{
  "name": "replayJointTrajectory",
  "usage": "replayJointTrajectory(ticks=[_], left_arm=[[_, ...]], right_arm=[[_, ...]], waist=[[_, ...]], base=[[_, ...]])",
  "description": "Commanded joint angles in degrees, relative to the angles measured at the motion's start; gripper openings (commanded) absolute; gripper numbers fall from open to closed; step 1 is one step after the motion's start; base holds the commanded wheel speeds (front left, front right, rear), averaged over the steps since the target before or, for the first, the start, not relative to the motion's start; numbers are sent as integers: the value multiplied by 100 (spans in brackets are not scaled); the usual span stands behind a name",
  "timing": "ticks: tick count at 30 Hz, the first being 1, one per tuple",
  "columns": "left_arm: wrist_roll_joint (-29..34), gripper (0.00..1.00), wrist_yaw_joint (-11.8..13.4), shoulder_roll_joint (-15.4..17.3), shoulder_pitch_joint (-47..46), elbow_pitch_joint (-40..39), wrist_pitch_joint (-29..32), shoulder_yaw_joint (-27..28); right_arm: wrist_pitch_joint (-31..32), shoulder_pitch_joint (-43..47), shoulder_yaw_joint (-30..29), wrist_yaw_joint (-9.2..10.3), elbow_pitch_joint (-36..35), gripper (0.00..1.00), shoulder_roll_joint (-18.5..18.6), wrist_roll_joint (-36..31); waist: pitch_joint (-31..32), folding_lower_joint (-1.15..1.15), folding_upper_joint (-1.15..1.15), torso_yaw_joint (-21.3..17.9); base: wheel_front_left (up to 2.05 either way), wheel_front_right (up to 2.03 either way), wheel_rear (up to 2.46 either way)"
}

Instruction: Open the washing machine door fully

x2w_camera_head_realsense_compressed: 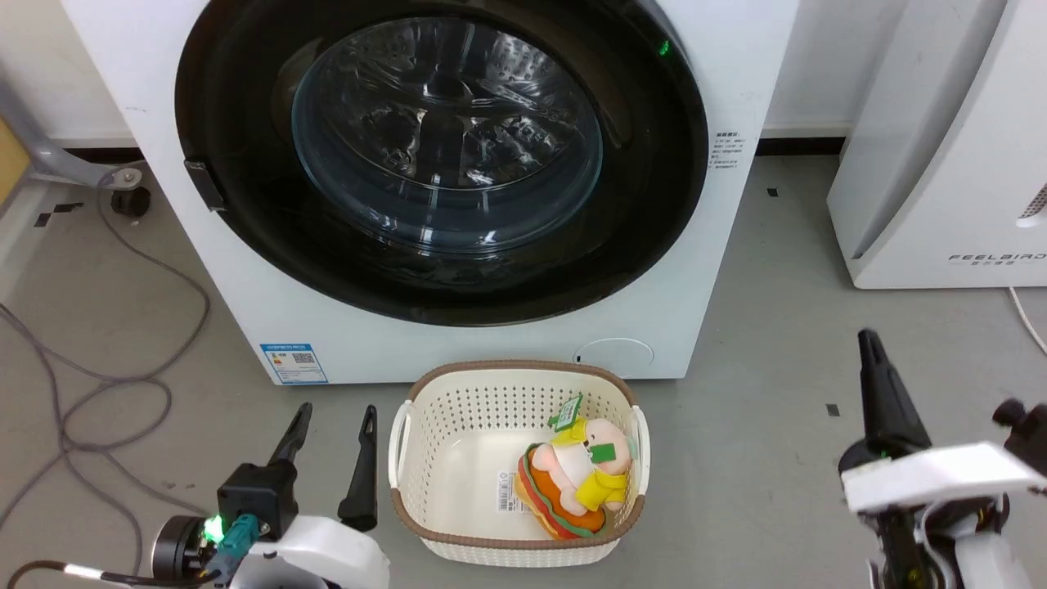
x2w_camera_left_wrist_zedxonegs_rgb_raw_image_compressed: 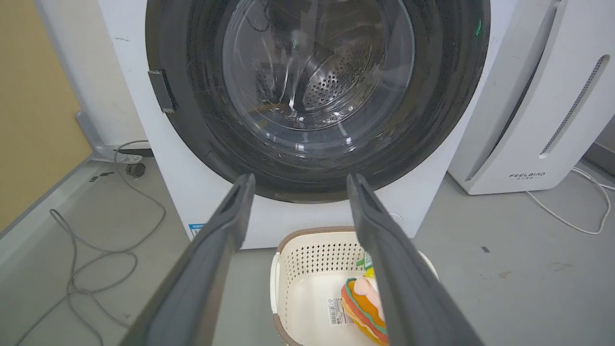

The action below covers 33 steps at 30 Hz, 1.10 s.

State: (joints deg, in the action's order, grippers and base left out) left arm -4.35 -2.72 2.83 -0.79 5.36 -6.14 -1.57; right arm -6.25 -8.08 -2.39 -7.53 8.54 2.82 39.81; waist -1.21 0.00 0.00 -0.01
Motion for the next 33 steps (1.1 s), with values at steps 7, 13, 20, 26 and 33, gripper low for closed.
replayJointTrajectory(ticks=[7,13,20,26,33], left_arm=[[-125,100,-75,7,-239,-33,-129,-5],[-197,100,-117,7,-402,-93,-201,15],[-282,100,-170,14,-639,-204,-285,38],[-339,100,-205,35,-791,-308,-345,63],[-420,100,-256,75,-980,-405,-440,96]], right_arm=[[-50,-874,-117,1,591,0,175,754],[77,-1674,-11,1,1187,0,407,1201],[255,-2811,132,2,2002,0,684,1700],[502,-3660,315,2,2540,0,893,1971],[980,-5040,757,2,3476,0,1020,2234]], waist=[[-196,0,0,10],[-460,0,0,20],[-827,0,0,57],[-1064,0,0,87],[-1403,0,0,98]], base=[[0,0,0],[0,0,0],[0,0,0],[0,0,0],[0,0,0]])
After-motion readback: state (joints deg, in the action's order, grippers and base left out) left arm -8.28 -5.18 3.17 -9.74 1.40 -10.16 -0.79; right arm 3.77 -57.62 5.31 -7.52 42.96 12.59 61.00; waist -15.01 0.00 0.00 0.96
